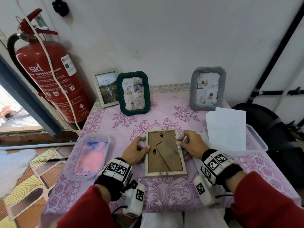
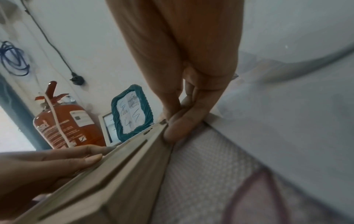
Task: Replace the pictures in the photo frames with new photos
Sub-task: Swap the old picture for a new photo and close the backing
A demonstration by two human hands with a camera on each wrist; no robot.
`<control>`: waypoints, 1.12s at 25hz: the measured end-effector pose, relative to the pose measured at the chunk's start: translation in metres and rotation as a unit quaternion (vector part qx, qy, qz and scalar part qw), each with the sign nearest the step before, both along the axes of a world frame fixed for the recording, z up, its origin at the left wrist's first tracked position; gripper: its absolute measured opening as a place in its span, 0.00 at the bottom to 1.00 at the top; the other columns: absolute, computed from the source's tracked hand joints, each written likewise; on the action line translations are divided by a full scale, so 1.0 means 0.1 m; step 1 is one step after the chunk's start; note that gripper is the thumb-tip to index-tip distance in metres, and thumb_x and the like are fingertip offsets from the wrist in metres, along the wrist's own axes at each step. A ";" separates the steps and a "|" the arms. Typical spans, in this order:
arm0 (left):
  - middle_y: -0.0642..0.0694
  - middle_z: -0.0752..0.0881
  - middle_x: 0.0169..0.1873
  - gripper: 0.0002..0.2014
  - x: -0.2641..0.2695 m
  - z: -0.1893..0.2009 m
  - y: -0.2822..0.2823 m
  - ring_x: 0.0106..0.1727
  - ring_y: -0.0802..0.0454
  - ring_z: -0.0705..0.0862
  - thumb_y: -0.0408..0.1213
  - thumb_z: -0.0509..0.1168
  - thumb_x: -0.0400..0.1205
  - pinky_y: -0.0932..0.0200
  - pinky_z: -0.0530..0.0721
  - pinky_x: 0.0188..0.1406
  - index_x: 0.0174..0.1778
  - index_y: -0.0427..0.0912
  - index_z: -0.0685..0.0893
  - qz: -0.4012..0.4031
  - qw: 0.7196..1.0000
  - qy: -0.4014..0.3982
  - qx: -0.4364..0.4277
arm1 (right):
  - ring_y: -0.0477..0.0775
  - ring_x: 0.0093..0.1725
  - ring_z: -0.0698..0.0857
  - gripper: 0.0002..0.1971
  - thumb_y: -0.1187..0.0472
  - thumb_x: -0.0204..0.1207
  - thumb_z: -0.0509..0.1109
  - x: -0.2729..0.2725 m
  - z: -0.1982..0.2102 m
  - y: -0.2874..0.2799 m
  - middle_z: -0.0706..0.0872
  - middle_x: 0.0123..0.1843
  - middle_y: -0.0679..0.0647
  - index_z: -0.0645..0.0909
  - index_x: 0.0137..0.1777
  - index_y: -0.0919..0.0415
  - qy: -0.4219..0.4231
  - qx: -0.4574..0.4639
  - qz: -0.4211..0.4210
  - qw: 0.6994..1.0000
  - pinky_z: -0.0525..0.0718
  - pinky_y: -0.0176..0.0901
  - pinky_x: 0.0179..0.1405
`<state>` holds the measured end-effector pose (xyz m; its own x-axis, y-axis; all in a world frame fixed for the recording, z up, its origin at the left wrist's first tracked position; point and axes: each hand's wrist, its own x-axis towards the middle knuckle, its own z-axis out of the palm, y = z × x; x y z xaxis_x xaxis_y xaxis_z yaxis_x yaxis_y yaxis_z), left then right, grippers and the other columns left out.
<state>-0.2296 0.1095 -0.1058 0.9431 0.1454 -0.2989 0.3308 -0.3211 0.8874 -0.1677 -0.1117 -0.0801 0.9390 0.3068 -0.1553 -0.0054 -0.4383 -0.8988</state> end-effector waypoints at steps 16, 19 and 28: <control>0.44 0.77 0.30 0.16 -0.05 0.07 -0.06 0.25 0.50 0.75 0.36 0.59 0.85 0.62 0.79 0.21 0.68 0.40 0.70 0.034 0.999 0.004 -0.017 | 0.50 0.18 0.79 0.10 0.73 0.74 0.70 -0.08 -0.01 0.01 0.79 0.25 0.55 0.74 0.35 0.64 -0.065 -0.026 -0.027 0.997 0.80 0.35 0.13; 0.44 0.79 0.31 0.17 -0.05 0.06 -0.04 0.27 0.50 0.77 0.37 0.60 0.84 0.63 0.80 0.21 0.69 0.40 0.70 0.024 1.000 -0.001 -0.002 | 0.49 0.17 0.79 0.10 0.74 0.73 0.71 -0.09 -0.01 0.00 0.79 0.24 0.56 0.75 0.33 0.66 -0.075 -0.011 -0.024 0.997 0.81 0.36 0.13; 0.46 0.80 0.31 0.19 -0.03 0.03 -0.02 0.27 0.50 0.79 0.41 0.64 0.82 0.60 0.81 0.24 0.68 0.43 0.70 0.000 0.999 0.000 0.032 | 0.43 0.19 0.81 0.04 0.78 0.71 0.71 -0.04 0.03 0.01 0.81 0.30 0.59 0.81 0.38 0.73 -0.078 -0.004 0.014 0.997 0.82 0.33 0.17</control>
<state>-0.2328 0.1076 -0.1031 0.9432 0.1645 -0.2886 0.3305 -0.3772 0.8652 -0.1721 -0.1106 -0.0767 0.9427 0.3335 -0.0111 0.1463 -0.4428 -0.8846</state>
